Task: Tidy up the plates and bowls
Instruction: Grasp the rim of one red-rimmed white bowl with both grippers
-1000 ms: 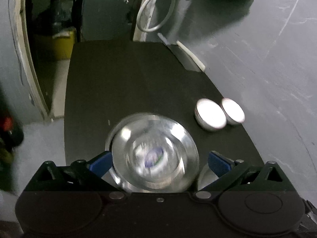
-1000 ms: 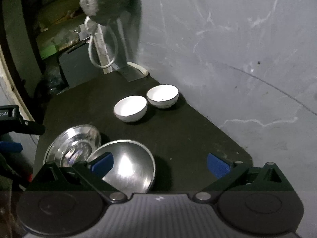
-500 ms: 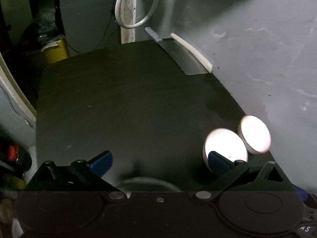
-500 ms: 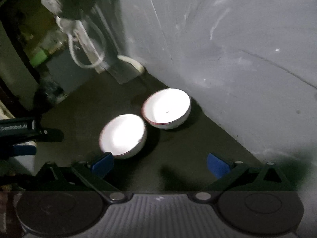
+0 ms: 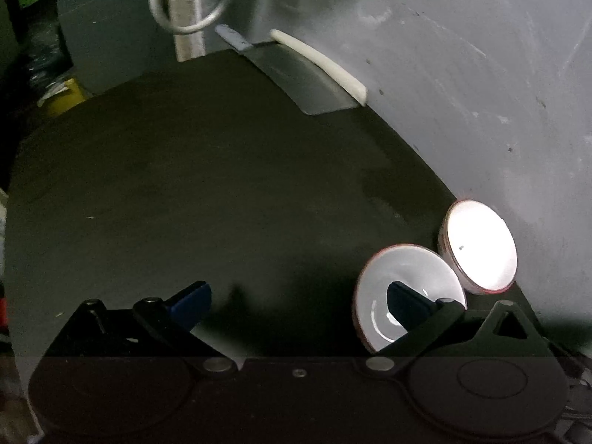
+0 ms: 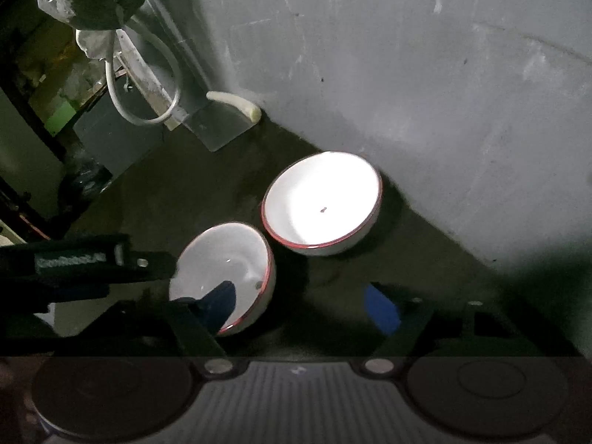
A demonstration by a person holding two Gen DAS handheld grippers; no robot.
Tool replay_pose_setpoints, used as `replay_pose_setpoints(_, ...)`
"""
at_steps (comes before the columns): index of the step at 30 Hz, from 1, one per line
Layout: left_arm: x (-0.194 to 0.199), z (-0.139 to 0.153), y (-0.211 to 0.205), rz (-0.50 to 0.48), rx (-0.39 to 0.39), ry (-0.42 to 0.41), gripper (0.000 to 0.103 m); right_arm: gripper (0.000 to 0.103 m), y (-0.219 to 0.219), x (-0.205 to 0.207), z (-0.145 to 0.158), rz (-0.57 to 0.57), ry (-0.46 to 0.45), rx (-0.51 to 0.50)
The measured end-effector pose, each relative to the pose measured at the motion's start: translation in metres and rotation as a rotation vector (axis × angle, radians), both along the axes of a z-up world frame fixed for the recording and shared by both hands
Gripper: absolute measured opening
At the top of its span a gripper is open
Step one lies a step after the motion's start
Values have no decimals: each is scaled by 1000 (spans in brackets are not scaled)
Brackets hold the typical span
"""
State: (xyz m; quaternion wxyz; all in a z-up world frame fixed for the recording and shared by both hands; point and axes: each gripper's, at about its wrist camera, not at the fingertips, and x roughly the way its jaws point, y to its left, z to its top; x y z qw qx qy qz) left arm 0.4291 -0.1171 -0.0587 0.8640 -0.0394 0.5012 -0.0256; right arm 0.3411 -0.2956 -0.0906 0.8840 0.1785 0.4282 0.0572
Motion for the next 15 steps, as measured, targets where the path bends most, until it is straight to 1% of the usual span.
replay_pose_setpoints(2,2,-5,-2,-23,-5,9,97,81,1,3,-3,3,15,15)
replay_pose_setpoints(5,4,-11,-4,-31,-1,28,93,77,3,7,-5,20,18,24)
replay_pose_setpoints(7,6,-14,-3,-29,-21,42,89,69,5,11,-7,36,27,27)
replay_pose_setpoints(8,6,-15,-3,-29,-30,50,84,67,4,11,-6,41,23,29)
replay_pose_setpoints(9,7,-16,-4,-31,-36,53,80,61,4,12,-6,47,23,31)
replay_pose_setpoints(12,7,-19,-6,-38,-52,75,58,58,4,14,-7,55,23,39)
replay_pose_setpoints(13,7,-20,-6,-42,-71,83,46,54,4,15,-7,58,24,44)
replay_pose_setpoints(14,6,-21,-6,-45,-93,86,42,51,4,16,-8,60,28,57)
replay_pose_setpoints(15,6,-21,-6,-45,-113,85,40,44,3,17,-8,58,36,74)
